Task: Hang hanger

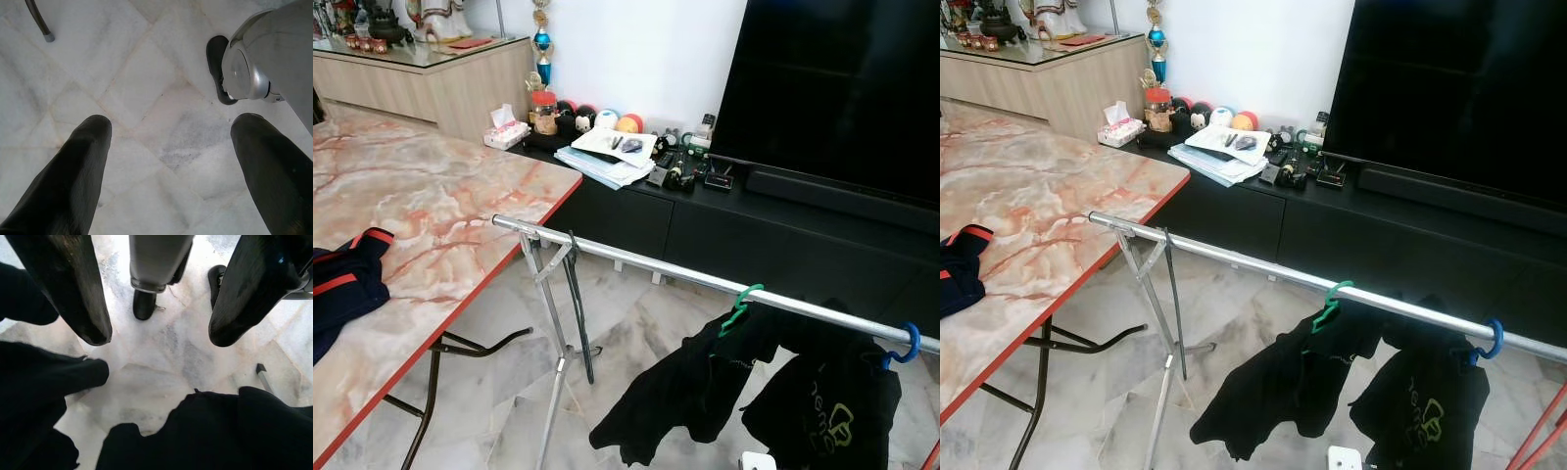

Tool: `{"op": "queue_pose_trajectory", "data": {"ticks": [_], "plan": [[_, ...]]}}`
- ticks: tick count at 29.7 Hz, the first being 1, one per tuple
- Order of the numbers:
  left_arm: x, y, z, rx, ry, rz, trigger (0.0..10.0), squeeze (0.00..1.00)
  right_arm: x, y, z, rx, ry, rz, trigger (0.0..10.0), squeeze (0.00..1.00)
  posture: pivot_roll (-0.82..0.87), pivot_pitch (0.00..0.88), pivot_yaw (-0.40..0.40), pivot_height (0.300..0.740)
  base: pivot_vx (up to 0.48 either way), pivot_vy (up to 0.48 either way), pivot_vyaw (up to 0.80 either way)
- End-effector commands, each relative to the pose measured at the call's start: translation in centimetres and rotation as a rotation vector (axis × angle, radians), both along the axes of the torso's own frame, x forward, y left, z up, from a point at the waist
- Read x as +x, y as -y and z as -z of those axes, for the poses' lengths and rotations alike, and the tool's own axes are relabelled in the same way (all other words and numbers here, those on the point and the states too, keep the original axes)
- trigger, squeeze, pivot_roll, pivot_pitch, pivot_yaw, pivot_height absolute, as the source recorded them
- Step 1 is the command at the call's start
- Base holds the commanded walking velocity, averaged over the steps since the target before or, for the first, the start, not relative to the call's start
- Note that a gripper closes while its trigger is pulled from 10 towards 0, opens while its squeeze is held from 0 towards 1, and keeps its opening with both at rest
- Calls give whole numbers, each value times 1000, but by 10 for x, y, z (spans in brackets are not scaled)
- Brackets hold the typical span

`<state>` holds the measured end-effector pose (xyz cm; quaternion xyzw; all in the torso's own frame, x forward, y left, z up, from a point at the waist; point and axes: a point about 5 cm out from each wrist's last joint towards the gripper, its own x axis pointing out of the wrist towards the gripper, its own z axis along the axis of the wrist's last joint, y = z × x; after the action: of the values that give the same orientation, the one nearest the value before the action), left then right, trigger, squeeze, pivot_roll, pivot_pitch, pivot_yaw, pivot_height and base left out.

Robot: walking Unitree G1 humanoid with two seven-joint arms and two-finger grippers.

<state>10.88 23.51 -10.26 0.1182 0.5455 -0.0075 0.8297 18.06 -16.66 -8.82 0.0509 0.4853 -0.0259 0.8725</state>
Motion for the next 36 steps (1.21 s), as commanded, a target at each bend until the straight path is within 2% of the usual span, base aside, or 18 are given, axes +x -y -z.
{"op": "queue_pose_trajectory", "data": {"ticks": [1, 36], "plan": [[1, -1, 0, -2, 1, -11, 10000, 0, 1, -1, -1, 7, 9, 11, 10000, 0, 277, 0, -47, 740, 0, 0, 0], [3, -3, -1, -4, 7, -28, 10000, 0, 6, 6, -4, -5, 45, 45, 10000, 0, 297, 0, -58, 740, 0, 0, 0]]}}
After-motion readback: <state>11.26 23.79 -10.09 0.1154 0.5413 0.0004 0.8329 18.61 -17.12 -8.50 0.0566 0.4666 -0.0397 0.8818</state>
